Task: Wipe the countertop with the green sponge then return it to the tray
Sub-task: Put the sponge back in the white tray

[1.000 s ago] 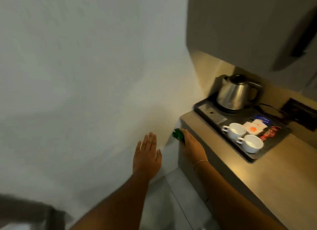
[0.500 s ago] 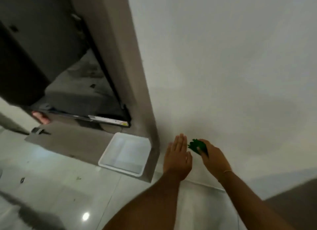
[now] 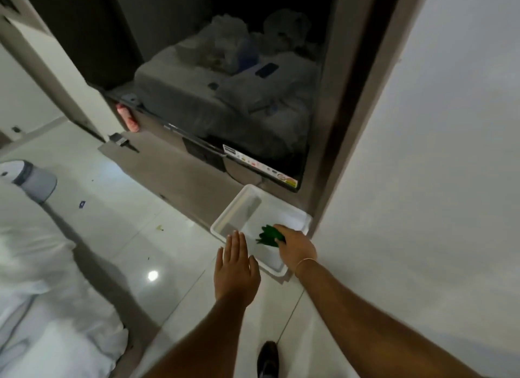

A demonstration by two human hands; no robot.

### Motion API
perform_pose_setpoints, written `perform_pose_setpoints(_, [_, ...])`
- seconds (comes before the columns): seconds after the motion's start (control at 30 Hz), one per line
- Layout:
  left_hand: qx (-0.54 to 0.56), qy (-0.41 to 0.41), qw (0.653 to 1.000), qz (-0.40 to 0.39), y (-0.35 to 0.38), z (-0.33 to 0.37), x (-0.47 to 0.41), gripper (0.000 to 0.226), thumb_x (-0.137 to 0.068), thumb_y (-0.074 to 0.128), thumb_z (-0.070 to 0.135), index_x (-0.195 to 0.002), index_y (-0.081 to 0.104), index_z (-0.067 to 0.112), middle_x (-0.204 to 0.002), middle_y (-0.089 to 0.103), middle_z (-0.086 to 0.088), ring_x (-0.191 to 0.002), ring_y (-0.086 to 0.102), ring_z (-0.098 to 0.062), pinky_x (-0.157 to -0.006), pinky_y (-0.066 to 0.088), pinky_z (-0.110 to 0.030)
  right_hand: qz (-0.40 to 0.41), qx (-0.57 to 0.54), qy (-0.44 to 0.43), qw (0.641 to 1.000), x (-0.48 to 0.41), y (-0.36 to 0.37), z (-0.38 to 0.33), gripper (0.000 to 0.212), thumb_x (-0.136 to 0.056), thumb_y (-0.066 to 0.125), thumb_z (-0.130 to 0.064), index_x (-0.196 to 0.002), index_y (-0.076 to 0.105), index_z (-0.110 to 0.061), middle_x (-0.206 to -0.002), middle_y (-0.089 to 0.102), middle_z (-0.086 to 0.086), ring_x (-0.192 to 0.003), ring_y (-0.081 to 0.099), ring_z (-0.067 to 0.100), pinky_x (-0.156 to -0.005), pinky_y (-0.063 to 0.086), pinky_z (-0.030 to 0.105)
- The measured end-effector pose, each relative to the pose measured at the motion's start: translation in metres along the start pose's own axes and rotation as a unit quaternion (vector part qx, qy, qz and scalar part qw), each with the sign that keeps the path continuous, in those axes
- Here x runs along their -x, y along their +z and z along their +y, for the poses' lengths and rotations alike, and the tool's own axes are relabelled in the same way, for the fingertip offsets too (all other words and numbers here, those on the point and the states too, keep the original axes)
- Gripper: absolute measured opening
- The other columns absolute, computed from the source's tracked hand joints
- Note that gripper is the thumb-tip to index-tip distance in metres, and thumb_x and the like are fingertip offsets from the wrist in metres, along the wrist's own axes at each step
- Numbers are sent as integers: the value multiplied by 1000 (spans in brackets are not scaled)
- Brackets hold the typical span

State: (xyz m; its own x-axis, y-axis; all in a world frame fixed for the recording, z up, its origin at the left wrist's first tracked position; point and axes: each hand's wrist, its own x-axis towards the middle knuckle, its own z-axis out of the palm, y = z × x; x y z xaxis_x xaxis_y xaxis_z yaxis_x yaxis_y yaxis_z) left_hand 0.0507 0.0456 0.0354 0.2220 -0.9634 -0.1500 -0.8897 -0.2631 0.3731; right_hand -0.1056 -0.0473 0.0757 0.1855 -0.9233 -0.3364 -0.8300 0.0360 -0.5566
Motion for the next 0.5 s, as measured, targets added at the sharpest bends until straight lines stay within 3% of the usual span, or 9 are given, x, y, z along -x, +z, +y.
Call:
perform_pose_setpoints(0.13, [-12, -13, 1000, -10, 19, -32, -9, 69, -107, 5, 49, -169, -13, 24, -180, -15, 2, -164, -19, -14, -133, -11, -39, 14, 78, 37, 996, -37, 35, 4, 55, -113, 48, -26, -166, 35, -34, -161, 54, 6, -141, 60, 33, -118, 49, 51])
perform_pose_setpoints(0.33, [-27, -22, 999, -21, 37, -52, -26, 69, -110, 12, 47, -170, -11, 23, -179, -16, 1, -165, -18, -15, -134, -10, -39, -71, 146, 14, 987, -56, 99, -6, 59, -110, 56, -39, -160, 39, -14, -161, 51, 11, -142, 55, 32, -110, 55, 48])
perform_pose_setpoints(0.5, [-25, -16, 999, -17, 40, -41, -34, 68, -111, 12, 47, -170, -10, 22, -180, -14, 0, -166, -17, -16, -135, -7, -41, -88, 141, 4, 986, -51, 116, -8, 55, -117, 34, -34, -165, 34, -7, -175, 30, 13, -156, 37, 30, -126, 39, 43])
